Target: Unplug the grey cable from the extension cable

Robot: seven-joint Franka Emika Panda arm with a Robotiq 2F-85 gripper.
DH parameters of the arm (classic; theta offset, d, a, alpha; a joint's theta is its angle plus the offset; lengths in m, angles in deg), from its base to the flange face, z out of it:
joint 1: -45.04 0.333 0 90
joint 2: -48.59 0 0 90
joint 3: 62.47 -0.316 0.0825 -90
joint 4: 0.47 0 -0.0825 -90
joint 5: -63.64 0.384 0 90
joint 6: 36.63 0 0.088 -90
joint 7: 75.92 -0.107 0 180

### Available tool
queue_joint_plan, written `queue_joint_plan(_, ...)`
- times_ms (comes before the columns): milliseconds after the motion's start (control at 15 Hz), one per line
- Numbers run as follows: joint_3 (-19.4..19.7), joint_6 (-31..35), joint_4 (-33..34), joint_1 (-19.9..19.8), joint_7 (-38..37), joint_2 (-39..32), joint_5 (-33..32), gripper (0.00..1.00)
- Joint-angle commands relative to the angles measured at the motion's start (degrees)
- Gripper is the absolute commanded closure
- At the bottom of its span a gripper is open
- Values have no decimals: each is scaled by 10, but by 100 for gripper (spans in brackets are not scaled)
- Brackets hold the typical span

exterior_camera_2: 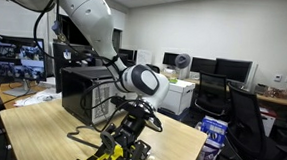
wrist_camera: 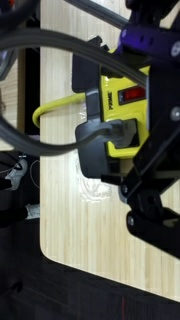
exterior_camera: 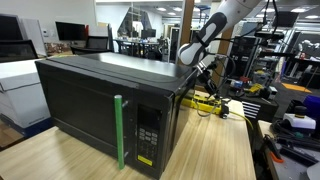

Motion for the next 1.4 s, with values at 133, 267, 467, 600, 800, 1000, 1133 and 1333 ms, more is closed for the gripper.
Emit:
queue_joint_plan(133, 9, -8, -3, -3, 12, 3, -27, 47)
queue_joint_plan(267, 8, -7, -4, -3, 15, 4, -30, 60)
queue_joint_plan(467, 2, 1, -8, -6, 23, 6, -25, 81)
queue_joint_plan(600, -4, 10, -12, -7, 33, 10, -23, 94)
queue_joint_plan(800, -6, 12, -18, -3, 44, 17, -29, 93)
queue_joint_plan(1000, -2, -5, -26, 14, 34, 33, -49, 92)
queue_joint_plan(1133, 2, -13, -31, 27, 19, 38, -66, 92)
queue_joint_plan(1333, 1, -25, -38, 42, 4, 45, -84, 92)
